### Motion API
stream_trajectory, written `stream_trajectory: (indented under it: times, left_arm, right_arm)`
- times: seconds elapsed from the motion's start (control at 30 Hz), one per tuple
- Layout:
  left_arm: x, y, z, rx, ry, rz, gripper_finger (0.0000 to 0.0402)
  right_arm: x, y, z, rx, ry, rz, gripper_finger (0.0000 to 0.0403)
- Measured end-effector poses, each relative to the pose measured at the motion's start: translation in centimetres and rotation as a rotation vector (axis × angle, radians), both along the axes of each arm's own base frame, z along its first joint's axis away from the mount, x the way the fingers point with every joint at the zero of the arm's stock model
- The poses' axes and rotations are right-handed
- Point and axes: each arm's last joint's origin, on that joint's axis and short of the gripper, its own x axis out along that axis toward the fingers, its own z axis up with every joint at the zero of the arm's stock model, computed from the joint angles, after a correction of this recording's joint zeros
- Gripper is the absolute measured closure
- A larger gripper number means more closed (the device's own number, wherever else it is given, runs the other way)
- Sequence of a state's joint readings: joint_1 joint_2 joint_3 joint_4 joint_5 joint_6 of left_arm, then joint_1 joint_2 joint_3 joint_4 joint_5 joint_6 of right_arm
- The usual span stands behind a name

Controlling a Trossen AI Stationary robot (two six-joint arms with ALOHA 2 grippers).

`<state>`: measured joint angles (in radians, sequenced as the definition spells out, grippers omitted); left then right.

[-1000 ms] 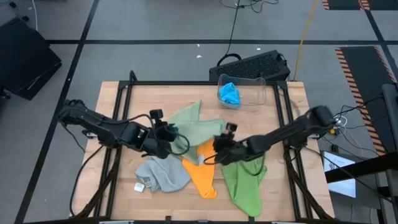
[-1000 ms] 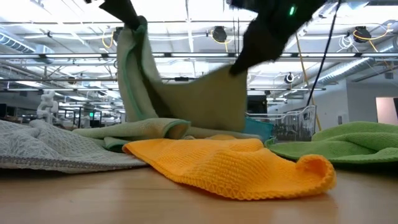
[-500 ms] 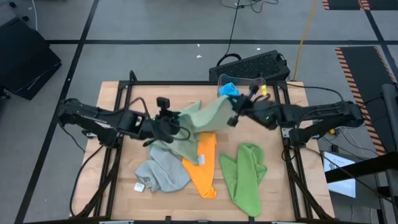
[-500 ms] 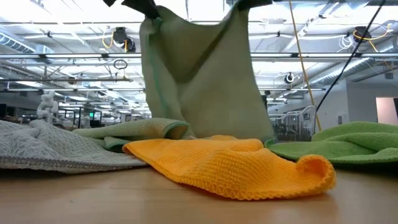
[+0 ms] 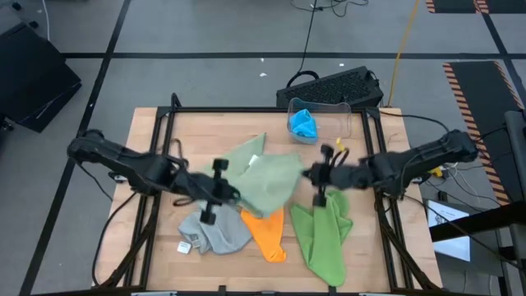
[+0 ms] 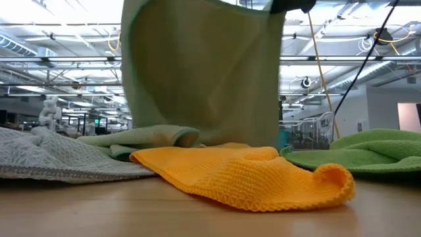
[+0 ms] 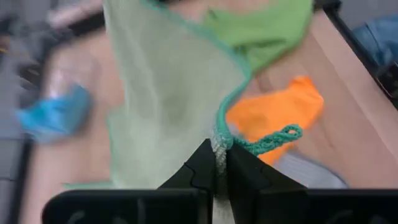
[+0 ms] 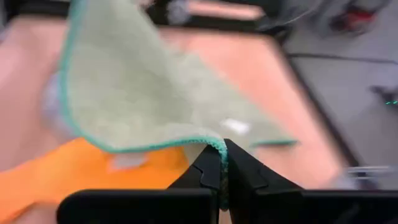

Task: Fold microfiber towels
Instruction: Fold the right light green microfiber towel

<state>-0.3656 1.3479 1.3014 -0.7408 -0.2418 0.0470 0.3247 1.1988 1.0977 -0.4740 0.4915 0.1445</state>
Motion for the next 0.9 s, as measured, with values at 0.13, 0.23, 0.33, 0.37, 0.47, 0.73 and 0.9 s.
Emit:
stream_trajectory:
  times: [0.13, 0.23, 0.33, 0.37, 0.47, 0.73, 0.9]
  left_arm:
    - [1.9, -2.9, -2.0, -0.069, 0.031, -0.134, 0.0371]
    - [3.2, -5.7, -3.4, -0.068, -0.002, -0.290, 0.0371]
    - [3.1, -7.5, -4.6, 0.010, 0.019, -0.381, 0.0371]
    - [3.0, -7.7, -4.9, 0.041, 0.030, -0.385, 0.0371]
    - [2.7, -7.5, -5.3, 0.100, 0.058, -0.231, 0.0371]
    - [3.2, -8.6, -7.4, 0.030, 0.083, -0.027, 0.0316]
    - [3.3, -10.1, -11.1, 0.105, 0.160, 0.071, 0.0232]
  right_arm:
    - [-0.1, 2.6, -1.2, 0.055, 0.056, 0.070, 0.0401]
    - [-0.5, 4.4, -1.7, 0.118, 0.089, 0.139, 0.0401]
    - [-1.5, 5.7, -2.0, 0.139, 0.125, 0.168, 0.0401]
    - [-1.9, 5.9, -2.1, 0.146, 0.143, 0.165, 0.0401]
    - [-2.6, 6.2, -2.4, 0.179, 0.181, 0.120, 0.0401]
    - [-2.3, 7.6, -4.6, 0.188, 0.199, 0.071, 0.0401]
    - [-1.7, 8.0, -6.8, 0.218, 0.159, 0.075, 0.0401]
